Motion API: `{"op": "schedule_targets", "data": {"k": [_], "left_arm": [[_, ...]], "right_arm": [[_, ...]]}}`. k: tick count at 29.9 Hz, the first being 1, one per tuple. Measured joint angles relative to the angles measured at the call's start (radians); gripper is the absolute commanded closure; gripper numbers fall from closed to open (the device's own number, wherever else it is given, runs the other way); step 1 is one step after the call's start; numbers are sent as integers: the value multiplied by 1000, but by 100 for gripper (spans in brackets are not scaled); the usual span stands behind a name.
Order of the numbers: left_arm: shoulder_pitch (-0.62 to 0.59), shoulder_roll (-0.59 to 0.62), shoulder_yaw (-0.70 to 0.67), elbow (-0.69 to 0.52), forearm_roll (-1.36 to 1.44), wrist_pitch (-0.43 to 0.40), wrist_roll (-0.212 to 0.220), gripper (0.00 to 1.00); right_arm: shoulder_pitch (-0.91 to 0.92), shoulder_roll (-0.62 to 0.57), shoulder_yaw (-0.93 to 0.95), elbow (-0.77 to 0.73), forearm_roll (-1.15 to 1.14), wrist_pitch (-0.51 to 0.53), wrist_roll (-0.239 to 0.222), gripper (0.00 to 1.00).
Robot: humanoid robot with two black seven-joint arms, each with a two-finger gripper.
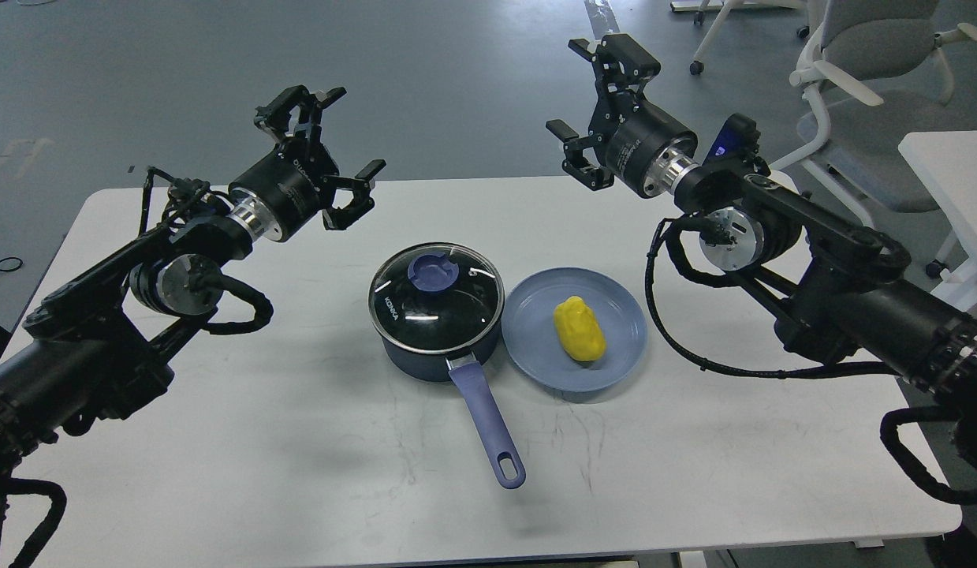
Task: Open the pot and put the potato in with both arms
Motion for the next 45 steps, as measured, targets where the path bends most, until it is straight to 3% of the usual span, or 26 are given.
{"op": "schedule_targets", "data": {"k": [10,25,32,38,45], "left_arm": [[5,7,-8,-1,-2,-19,9,2],[11,18,6,0,6,-58,-11,2],[-35,16,8,11,280,70,-15,2],[-70,60,2,-31,681,169,-100,2],[-72,79,44,-247,933,207,-189,2]], "right_arm": [[-3,2,-1,-2,-1,-5,0,0],[-9,-2,-23,-2,0,-9,3,0],[-15,-2,-24,-2,0,-14,6,0],[-25,-3,-16,-3,0,-14,7,0],[-32,-35,-4,-4,0,-15,10,0]]}}
